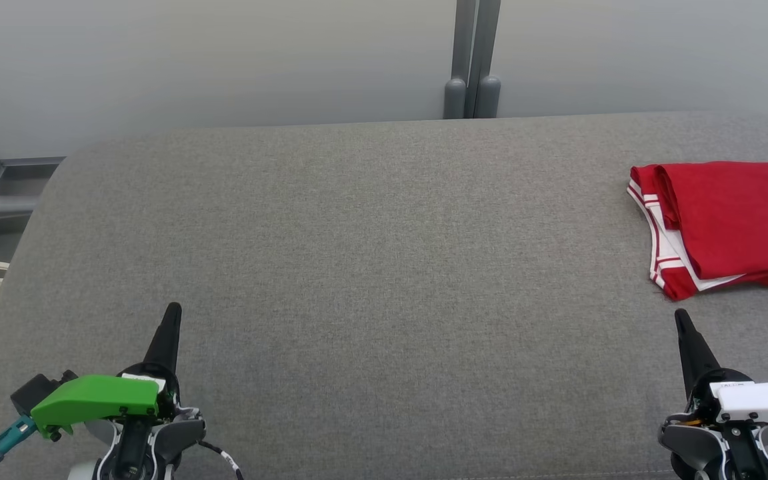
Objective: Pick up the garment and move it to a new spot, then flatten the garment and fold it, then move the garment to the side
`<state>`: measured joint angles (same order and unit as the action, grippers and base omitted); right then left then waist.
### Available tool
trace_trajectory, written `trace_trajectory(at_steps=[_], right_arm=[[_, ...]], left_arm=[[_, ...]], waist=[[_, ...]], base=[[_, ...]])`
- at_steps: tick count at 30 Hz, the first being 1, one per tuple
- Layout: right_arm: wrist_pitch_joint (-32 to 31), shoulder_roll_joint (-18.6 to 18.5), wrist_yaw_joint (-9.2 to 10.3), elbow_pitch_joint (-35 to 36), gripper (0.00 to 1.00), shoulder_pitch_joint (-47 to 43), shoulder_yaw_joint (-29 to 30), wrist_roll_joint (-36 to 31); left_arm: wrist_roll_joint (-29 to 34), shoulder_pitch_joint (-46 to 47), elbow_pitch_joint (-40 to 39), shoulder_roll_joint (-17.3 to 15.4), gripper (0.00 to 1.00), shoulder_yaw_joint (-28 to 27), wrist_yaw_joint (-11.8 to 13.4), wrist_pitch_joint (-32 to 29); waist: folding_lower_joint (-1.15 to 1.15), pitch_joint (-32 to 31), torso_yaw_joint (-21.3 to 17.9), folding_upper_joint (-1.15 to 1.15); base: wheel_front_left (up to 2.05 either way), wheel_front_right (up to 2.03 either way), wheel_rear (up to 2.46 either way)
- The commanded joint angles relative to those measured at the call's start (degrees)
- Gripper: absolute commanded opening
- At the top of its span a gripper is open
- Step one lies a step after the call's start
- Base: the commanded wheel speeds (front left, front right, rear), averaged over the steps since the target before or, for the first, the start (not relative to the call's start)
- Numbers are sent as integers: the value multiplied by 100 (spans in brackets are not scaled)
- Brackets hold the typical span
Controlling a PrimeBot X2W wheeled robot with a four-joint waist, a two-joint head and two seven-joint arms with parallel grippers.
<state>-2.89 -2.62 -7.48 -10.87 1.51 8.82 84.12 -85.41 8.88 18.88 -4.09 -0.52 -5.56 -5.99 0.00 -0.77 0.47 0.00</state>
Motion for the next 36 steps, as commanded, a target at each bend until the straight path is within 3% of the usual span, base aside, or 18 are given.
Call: trace_trajectory(at_steps=[1,21,36], right_arm=[[-19,-34,-3,60,0,-31,17,108],[-154,-38,-2,206,0,-69,61,905],[-147,-37,-2,204,0,-69,60,898]], left_arm=[[-73,132,-36,19,0,-50,-50,-34],[-725,223,-55,132,0,-279,-220,-247],[-720,221,-55,128,0,-275,-216,-248]], waist=[[0,6,-3,0],[0,105,-48,0],[0,108,-50,0]], base=[[0,0,0],[0,0,0],[0,0,0]])
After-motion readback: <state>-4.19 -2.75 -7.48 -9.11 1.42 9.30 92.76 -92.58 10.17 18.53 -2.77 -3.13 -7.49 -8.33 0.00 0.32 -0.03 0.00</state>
